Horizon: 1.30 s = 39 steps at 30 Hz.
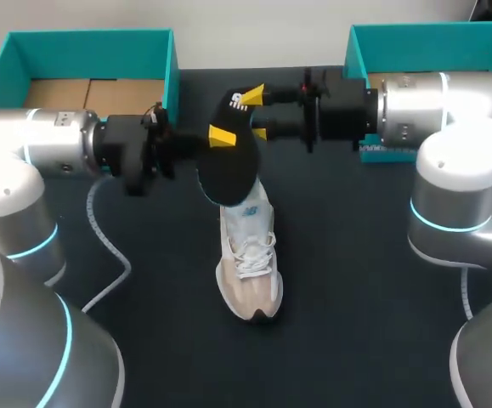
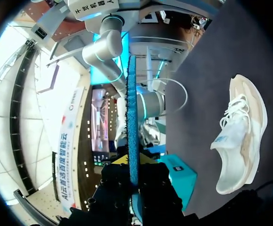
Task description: Take the shoe out of the shoebox, open the shoe tongue, remove and reinsert the insole, then place the shoe into the shoebox
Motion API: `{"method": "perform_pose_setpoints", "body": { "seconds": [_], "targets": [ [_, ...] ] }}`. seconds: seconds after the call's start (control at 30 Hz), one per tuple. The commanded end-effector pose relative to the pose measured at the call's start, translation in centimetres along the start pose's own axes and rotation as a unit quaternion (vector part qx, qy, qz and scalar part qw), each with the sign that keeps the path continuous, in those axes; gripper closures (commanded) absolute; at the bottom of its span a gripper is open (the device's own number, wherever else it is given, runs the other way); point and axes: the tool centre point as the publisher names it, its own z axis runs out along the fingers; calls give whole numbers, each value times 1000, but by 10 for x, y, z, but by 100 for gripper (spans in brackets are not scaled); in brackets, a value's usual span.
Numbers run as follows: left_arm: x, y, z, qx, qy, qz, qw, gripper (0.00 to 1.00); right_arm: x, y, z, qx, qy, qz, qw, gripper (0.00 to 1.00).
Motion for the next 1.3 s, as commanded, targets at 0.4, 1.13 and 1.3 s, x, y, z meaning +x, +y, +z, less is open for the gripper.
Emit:
{"method": "perform_pose_setpoints", "body": {
  "seconds": [0.4,1.13,1.3],
  "targets": [
    [-14,-11,-55,-2,6,3,1000,100,3,-31,-72,36,-17,-79,996,0],
    [-20,-10,-69,-28,41,-111,993,100,3,-36,-97,32,-18,-80,996,0],
    [-30,-17,-70,-42,68,-347,934,100,3,-36,-97,32,-18,-80,996,0]
  ]
}}
